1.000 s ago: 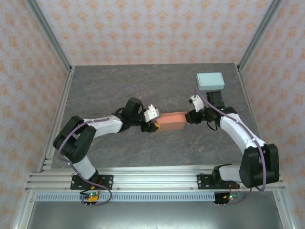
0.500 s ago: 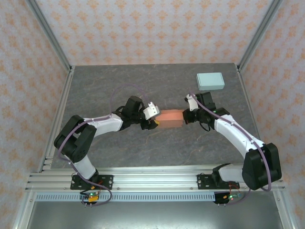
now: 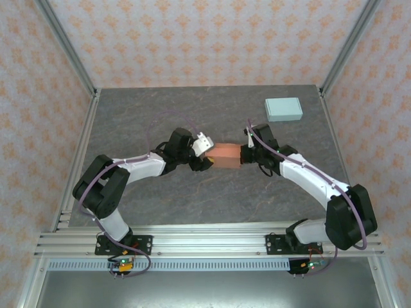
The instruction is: Fold the paper box
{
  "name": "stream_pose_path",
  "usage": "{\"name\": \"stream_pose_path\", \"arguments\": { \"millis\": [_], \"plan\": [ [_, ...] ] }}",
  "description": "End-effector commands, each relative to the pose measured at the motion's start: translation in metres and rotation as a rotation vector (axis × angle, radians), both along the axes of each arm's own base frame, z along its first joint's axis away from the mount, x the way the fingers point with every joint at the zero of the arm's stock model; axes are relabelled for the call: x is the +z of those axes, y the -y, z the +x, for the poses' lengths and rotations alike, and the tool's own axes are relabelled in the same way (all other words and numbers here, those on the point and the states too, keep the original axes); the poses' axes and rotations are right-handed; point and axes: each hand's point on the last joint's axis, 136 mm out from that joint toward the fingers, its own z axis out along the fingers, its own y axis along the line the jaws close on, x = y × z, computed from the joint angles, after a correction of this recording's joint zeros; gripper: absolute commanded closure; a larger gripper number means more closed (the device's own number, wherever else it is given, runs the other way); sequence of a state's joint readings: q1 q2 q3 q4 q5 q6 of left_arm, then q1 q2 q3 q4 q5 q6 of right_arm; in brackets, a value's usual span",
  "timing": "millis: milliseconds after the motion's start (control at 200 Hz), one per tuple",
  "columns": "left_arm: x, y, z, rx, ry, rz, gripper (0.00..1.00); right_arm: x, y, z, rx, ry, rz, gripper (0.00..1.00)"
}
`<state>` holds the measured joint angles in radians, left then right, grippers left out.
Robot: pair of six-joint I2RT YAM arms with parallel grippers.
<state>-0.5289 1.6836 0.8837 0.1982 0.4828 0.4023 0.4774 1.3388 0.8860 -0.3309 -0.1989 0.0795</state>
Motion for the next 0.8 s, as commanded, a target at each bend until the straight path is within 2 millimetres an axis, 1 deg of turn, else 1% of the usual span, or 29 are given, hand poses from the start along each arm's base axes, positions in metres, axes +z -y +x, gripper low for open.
{"name": "stream_pose_path", "arguments": {
  "millis": [0, 70, 135, 250, 285, 320, 375, 435, 476, 521, 586, 641, 661, 711, 731, 756, 796],
  "plan": [
    [0.044, -0.009, 0.015, 0.112, 0.070, -0.074, 0.01, -0.012, 0.008, -0.003, -0.053, -0.012, -0.019, 1.00],
    [0.055, -0.011, 0.007, 0.124, 0.055, -0.110, 0.00, -0.015, 0.009, -0.004, -0.067, -0.014, -0.018, 1.00],
    [0.064, -0.016, 0.000, 0.152, 0.043, -0.143, 0.00, -0.012, 0.010, -0.002, -0.083, -0.002, -0.017, 1.00],
    [0.079, -0.037, -0.001, 0.310, 0.024, -0.208, 0.00, -0.008, 0.010, 0.000, -0.100, 0.006, -0.018, 1.00],
    [0.084, -0.046, 0.001, 0.378, 0.007, -0.249, 0.00, -0.006, 0.009, 0.000, -0.100, 0.010, -0.017, 1.00],
    [0.088, -0.051, 0.000, 0.419, -0.025, -0.310, 0.00, -0.005, 0.008, 0.000, -0.097, 0.011, -0.019, 1.00],
    [0.091, -0.056, 0.003, 0.488, -0.088, -0.405, 0.00, -0.003, 0.007, 0.001, -0.095, 0.016, -0.022, 1.00],
    [0.086, -0.064, 0.007, 0.590, -0.160, -0.427, 0.00, -0.002, 0.006, 0.001, -0.093, 0.020, -0.022, 1.00],
    [0.083, -0.062, 0.008, 0.586, -0.186, -0.397, 0.00, -0.001, 0.005, 0.001, -0.092, 0.021, -0.021, 1.00],
    [0.078, -0.052, 0.005, 0.510, -0.204, -0.352, 0.00, -0.001, 0.005, 0.001, -0.091, 0.023, -0.022, 1.00],
    [0.078, -0.038, 0.001, 0.390, -0.201, -0.317, 0.03, -0.001, 0.005, 0.002, -0.093, 0.024, -0.024, 1.00],
    [0.078, -0.034, 0.003, 0.371, -0.208, -0.300, 0.08, -0.001, 0.005, 0.002, -0.093, 0.022, -0.025, 1.00],
    [0.076, -0.034, 0.004, 0.368, -0.215, -0.281, 0.13, -0.001, 0.005, 0.002, -0.092, 0.022, -0.026, 1.00],
    [0.072, -0.031, 0.005, 0.353, -0.243, -0.237, 0.31, -0.001, 0.005, 0.002, -0.093, 0.021, -0.024, 1.00],
    [0.070, -0.031, 0.006, 0.349, -0.253, -0.222, 0.36, 0.001, 0.005, 0.002, -0.095, 0.025, -0.020, 1.00],
    [0.068, -0.029, 0.006, 0.341, -0.264, -0.208, 0.40, 0.000, 0.006, 0.002, -0.098, 0.022, -0.021, 1.00],
    [0.066, -0.026, 0.005, 0.323, -0.271, -0.195, 0.44, 0.001, 0.005, 0.002, -0.098, 0.023, -0.017, 1.00]
  ]
}}
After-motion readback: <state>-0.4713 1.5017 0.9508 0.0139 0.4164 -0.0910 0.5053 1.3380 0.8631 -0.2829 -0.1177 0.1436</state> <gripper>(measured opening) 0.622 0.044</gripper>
